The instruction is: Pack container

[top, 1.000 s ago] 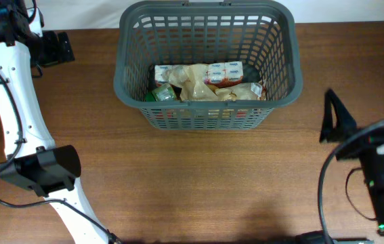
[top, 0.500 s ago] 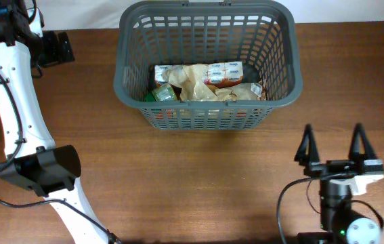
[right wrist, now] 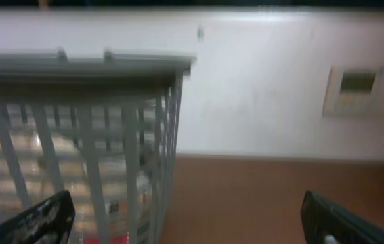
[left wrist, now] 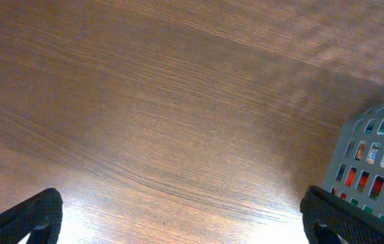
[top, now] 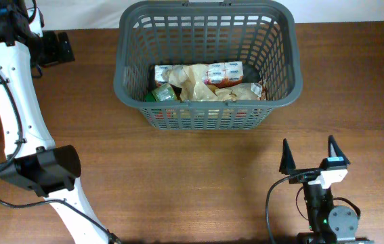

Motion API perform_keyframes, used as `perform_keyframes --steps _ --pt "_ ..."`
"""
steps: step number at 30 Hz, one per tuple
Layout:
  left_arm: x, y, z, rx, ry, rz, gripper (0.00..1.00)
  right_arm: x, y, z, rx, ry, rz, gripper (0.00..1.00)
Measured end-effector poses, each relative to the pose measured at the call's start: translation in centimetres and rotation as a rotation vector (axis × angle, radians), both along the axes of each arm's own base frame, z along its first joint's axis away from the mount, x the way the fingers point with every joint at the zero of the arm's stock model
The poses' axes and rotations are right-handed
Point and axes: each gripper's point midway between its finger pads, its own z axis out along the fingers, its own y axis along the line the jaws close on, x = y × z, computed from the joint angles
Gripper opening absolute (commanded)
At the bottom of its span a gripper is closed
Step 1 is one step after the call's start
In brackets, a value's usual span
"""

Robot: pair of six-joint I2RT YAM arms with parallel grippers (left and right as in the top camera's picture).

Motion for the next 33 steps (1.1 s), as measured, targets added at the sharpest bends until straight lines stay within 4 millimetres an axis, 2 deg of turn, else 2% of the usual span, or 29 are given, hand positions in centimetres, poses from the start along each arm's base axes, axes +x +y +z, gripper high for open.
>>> perform_keyframes --steps 5,9,33 --pt "0.0 0.0 0.0 0.0 0.0 0.0 0.99 0.2 0.0 -3.2 -0.003 0.13 0.0 0.99" --pt "0.0 0.0 0.0 0.0 0.0 0.0 0.99 0.1 0.0 -4.8 -0.003 0.194 0.0 0.99" --pt "0.0 0.0 0.0 0.0 0.0 0.0 0.99 0.1 0.0 -4.8 -0.011 0.193 0.0 0.99"
